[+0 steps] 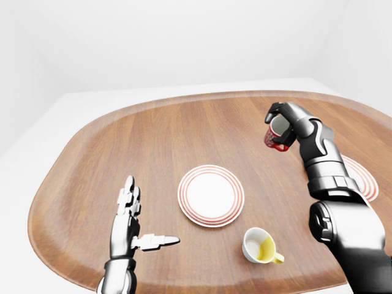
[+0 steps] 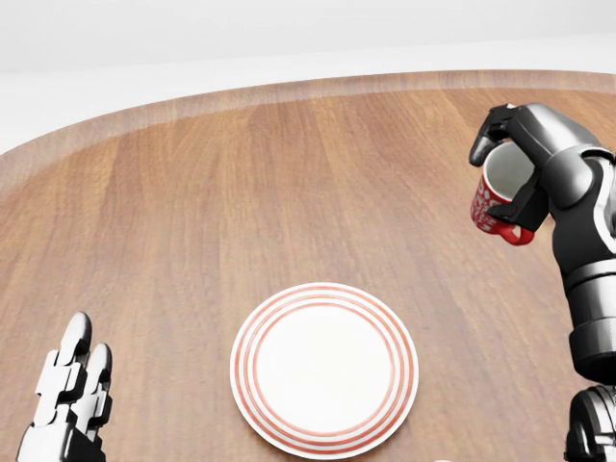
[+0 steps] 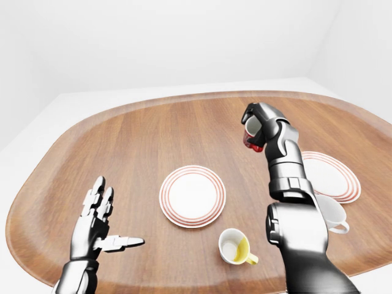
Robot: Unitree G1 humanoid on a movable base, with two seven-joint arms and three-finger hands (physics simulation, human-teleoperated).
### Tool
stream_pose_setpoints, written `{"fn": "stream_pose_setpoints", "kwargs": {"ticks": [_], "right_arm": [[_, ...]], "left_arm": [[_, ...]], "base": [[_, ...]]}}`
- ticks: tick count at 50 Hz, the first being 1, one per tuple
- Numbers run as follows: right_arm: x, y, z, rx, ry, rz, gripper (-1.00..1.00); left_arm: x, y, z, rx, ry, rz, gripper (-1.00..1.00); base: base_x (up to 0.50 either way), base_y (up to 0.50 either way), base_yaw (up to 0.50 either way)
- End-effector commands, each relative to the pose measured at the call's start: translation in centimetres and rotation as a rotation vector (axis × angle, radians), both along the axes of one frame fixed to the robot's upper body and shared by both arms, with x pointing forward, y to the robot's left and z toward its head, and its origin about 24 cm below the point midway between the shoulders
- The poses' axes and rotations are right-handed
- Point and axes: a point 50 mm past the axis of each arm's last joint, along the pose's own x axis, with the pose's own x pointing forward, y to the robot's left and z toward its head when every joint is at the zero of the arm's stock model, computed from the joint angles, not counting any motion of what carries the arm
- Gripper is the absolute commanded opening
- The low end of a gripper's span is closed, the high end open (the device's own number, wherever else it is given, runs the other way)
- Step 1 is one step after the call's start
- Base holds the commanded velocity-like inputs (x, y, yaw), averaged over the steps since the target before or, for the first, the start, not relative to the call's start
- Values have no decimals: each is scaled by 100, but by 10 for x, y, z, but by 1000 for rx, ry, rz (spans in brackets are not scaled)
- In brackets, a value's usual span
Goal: Put the red mug on the left plate.
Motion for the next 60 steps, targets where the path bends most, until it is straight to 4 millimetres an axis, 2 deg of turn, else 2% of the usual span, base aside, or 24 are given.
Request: {"fn": "stream_pose_setpoints", "kwargs": {"ticks": [1, 6, 10, 14, 15, 23, 34, 44, 54, 60], "right_arm": [[35, 53, 49, 147, -156, -3, -100], [37, 75, 40, 129, -128, 38, -100], [38, 96, 23, 106, -32, 107, -100], [38, 96, 23, 106, -30, 108, -100], [36, 120, 5, 90, 27, 164, -100], [32, 152, -13, 58, 92, 245, -100], [22, 163, -47, 86, 139, 242, -100], [14, 160, -73, 123, 132, 187, -100], [1, 160, -107, 179, 219, 166, -100], [-7, 163, -123, 295, 282, 149, -100]], "left_arm": [[0, 2, 0, -6, -1, 3, 100], [0, 1, -1, -5, 3, 0, 100], [3, 2, 0, -7, -6, -2, 100], [3, 2, 0, -7, -6, -3, 100], [0, 4, -1, -19, -1, 4, 100], [-3, 5, -2, -24, 8, 3, 100], [-2, 5, -2, -28, 5, 3, 100], [-2, 6, -2, -33, 5, 3, 100], [-1, 6, -1, -34, -1, 3, 100], [0, 6, -1, -35, -3, 0, 100]], "base": [[0, 0, 0], [0, 0, 0], [0, 0, 0], [0, 0, 0], [0, 0, 0], [0, 0, 0], [0, 0, 0], [0, 0, 0], [0, 0, 0], [0, 0, 0]]}}
